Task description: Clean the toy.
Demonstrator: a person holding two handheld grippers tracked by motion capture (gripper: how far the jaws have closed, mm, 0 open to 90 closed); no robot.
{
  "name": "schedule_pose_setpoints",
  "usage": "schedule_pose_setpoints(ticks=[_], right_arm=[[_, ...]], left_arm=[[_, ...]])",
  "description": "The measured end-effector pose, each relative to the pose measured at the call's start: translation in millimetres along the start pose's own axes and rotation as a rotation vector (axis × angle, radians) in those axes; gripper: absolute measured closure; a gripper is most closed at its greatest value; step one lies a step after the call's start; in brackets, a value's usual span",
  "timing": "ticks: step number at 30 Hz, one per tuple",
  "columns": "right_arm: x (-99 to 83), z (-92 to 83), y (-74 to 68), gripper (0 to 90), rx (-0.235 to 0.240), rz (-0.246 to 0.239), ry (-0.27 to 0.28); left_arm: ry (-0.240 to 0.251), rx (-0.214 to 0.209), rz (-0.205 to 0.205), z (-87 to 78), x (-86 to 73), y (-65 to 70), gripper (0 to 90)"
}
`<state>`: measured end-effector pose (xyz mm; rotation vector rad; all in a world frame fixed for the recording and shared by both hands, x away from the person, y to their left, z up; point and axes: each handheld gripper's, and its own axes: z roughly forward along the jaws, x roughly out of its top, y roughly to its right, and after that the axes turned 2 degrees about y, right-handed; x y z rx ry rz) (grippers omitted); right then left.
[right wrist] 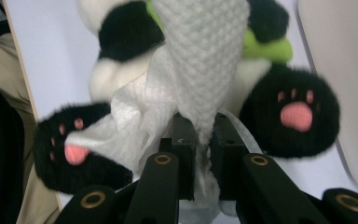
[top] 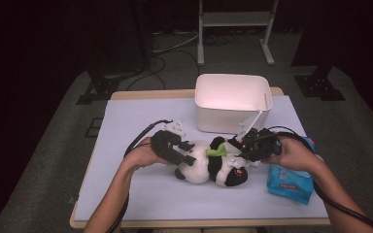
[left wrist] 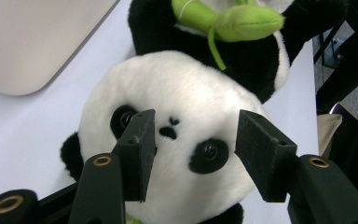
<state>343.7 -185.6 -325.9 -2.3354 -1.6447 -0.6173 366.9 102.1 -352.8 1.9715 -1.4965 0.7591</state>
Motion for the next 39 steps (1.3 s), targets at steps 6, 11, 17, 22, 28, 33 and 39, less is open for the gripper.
schedule_pose_setpoints(ticks=[6,11,17,22,28,33,39], right_arm=[[5.7,7.5,-7.8,81.2,0.022,-0.026,0.004],[-6.9,8.2,-4.9,81.1,0.037,0.007,0.002],[-23.3,11.2,0.6,81.1,0.033,0.051,-0.024],[-23.4,7.0,2.6,81.1,0.017,0.053,-0.024],[-0.4,-1.3,0.2,81.1,0.007,0.008,-0.003],[24.5,0.5,-4.5,81.1,0.014,-0.031,-0.002],[54.8,14.1,-9.8,81.0,0.037,-0.076,-0.033]], left_arm=[[-0.006,0.021,-0.006,-0.3,-7.1,-0.8,43.9],[-0.012,0.024,-0.026,3.0,-17.3,-4.1,38.4],[0.032,-0.002,-0.039,6.5,-23.2,-2.5,39.6],[0.053,0.0,-0.042,8.8,-26.0,2.9,40.1],[0.087,-0.05,-0.032,9.4,-25.3,12.0,45.1],[0.102,-0.043,-0.033,10.2,-27.6,15.0,42.9],[0.123,-0.041,-0.041,11.2,-32.3,15.9,41.7]])
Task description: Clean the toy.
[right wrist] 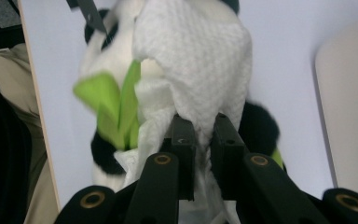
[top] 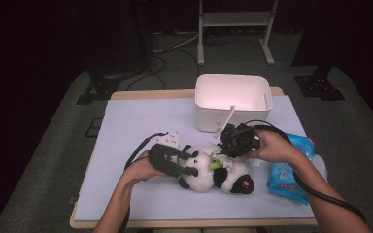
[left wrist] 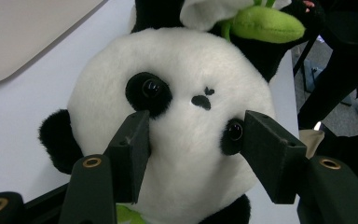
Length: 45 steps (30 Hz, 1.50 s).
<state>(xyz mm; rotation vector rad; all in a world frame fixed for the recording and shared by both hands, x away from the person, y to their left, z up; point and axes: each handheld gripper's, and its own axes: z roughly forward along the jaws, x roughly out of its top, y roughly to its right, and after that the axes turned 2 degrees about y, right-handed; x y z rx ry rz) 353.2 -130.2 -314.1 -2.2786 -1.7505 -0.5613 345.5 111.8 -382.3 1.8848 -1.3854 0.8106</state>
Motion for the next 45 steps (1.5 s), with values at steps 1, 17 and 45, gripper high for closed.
schedule_pose_setpoints(ticks=[1,17,45], right_arm=[[5.8,2.5,-0.7,81.0,0.005,-0.007,-0.005],[42.0,25.8,8.1,80.7,0.046,-0.023,0.005],[-39.7,-18.6,20.7,80.5,-0.035,0.107,0.039]], left_arm=[[-0.001,0.002,-0.001,0.0,0.3,0.8,41.8],[0.012,0.007,-0.007,0.5,-2.9,2.8,38.7],[0.012,0.005,0.014,0.7,-0.6,7.3,36.0]])
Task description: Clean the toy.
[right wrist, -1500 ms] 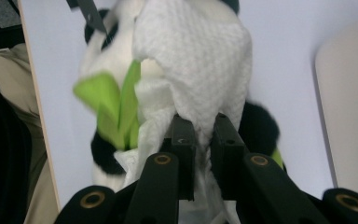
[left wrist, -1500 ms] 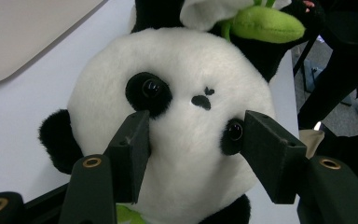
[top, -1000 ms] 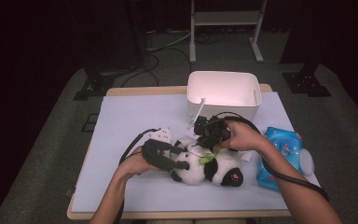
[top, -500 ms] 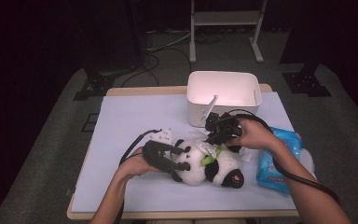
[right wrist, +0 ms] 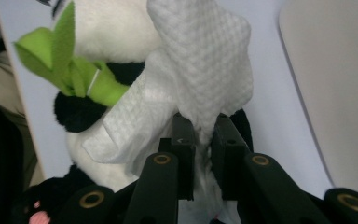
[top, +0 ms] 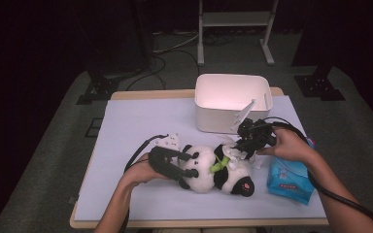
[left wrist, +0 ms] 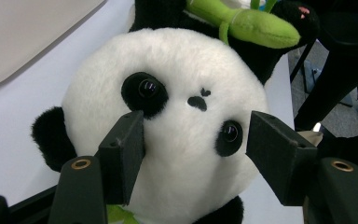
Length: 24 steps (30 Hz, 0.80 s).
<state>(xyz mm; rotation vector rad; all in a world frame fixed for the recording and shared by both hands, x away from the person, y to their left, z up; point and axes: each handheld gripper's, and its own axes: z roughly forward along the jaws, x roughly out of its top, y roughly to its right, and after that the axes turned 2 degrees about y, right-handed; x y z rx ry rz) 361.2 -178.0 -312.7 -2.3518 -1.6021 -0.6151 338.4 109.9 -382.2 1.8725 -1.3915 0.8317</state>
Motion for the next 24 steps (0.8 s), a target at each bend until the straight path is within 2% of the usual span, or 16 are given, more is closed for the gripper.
schedule_pose_setpoints(ticks=[1,3,4,9,10,18,24], right_arm=[[-8.0,-5.8,-1.8,80.5,0.021,0.018,0.036],[-10.7,-8.0,-2.4,80.5,0.029,0.029,0.047],[-19.4,-16.1,-2.4,80.5,0.029,0.039,0.074],[-36.7,-29.0,-2.0,80.4,-0.005,0.06,0.067],[-52.3,-35.4,1.5,80.3,-0.024,0.089,0.056],[-120.7,-51.0,18.7,79.8,-0.098,0.248,0.018],[-165.6,-61.0,31.8,78.4,-0.146,0.361,0.033]], left_arm=[[-0.003,0.0,0.003,0.1,0.4,1.0,35.9],[-0.004,0.001,0.006,0.0,0.6,1.4,35.4],[-0.013,0.008,0.007,0.5,1.2,2.1,34.6],[-0.017,0.013,0.008,0.8,1.1,1.4,33.6],[-0.015,0.015,0.006,0.7,0.6,1.6,33.6],[-0.023,0.023,0.007,0.6,1.4,0.4,31.7],[-0.027,0.022,0.003,1.1,2.0,-0.2,30.0]])
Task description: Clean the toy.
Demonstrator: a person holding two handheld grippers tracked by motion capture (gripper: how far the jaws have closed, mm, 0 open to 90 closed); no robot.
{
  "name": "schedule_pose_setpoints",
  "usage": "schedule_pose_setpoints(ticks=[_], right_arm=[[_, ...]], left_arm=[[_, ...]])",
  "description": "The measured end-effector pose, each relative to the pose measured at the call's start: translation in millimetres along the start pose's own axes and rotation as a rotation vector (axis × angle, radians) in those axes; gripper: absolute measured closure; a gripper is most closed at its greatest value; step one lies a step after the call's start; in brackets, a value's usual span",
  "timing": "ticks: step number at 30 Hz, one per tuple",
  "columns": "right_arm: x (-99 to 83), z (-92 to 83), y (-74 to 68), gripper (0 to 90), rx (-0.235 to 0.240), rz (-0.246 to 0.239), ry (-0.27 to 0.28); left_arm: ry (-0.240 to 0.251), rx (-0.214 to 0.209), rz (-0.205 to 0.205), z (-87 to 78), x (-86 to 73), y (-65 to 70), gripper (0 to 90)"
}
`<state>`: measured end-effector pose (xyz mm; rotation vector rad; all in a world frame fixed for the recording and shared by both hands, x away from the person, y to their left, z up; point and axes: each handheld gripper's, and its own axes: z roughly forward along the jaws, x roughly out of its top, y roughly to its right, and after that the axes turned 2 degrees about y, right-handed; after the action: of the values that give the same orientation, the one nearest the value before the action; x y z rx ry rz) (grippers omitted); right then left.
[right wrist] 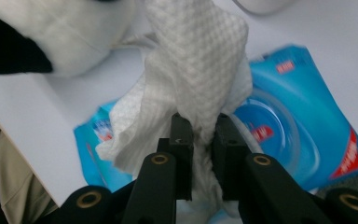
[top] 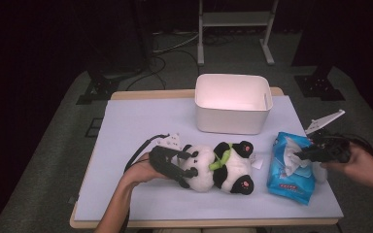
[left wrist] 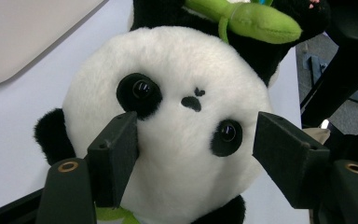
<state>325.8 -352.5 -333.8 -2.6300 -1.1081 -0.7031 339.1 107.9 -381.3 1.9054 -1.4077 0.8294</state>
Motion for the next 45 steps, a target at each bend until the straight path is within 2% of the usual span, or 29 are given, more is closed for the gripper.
schedule_pose_setpoints(ticks=[5,8,19,22,37,40,43,44,45], right_arm=[[-12.8,8.7,6.3,73.9,-0.02,0.025,-0.034],[-19.1,16.0,9.5,68.5,0.001,0.048,-0.028],[-13.2,-4.0,7.6,57.4,0.002,0.039,0.017],[-9.7,-9.4,7.8,54.6,-0.001,0.032,0.015],[1.9,-18.4,7.2,49.5,0.005,0.017,0.023],[3.9,-21.4,8.0,49.4,0.018,0.026,0.045],[5.7,-23.4,8.9,49.5,0.009,0.025,0.046],[6.3,-24.6,10.0,51.0,0.04,0.034,0.059],[7.0,-25.4,9.7,53.3,0.027,0.031,0.057]], left_arm=[[-0.002,0.001,0.0,-0.4,-0.2,0.1,30.0],[0.0,0.003,-0.002,-0.1,-0.8,-0.6,29.3],[-0.005,0.01,-0.001,-1.3,-0.9,-0.9,28.2],[-0.006,0.009,0.001,-1.5,-1.0,-1.0,28.1],[-0.008,0.008,0.004,-2.0,-1.4,-1.2,26.3],[-0.009,0.01,0.003,-1.8,-1.3,-1.4,25.6],[-0.009,0.011,0.0,-1.9,-1.5,-1.6,25.2],[-0.011,0.012,0.0,-1.8,-1.7,-1.6,24.7],[-0.012,0.012,0.0,-1.8,-2.0,-1.7,24.3]])
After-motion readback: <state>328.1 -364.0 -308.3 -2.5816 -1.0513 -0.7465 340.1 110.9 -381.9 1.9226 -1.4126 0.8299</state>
